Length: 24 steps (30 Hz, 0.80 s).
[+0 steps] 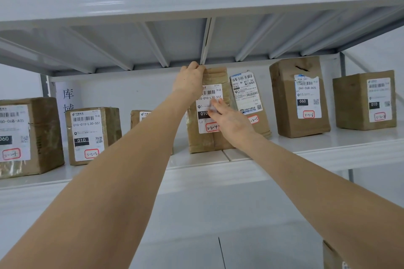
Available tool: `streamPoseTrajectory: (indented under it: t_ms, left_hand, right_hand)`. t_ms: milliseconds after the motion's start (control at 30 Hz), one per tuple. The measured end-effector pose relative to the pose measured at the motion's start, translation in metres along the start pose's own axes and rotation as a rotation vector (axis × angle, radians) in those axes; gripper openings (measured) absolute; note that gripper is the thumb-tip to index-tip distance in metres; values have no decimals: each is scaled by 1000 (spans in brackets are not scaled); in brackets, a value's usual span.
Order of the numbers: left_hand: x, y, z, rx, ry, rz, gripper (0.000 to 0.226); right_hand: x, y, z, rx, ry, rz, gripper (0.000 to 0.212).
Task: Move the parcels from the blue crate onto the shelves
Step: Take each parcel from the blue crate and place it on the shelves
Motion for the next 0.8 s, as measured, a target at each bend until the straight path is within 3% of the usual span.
streamPoseTrajectory:
  t_ms: [800]
  left_hand:
    - [-2,12,0,62,14,3,55]
  right_hand:
    - [-4,7,4,-8,23,-35,63]
Point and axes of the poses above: each hand's wrist, its own z-axis towards the middle knuckle, its own y-axis out of the palm, x = y × z, the point moved 3 cm from there along z, towards the middle knuckle, and after that the axes turned 6 degrees about z, right-handed, at the moved point
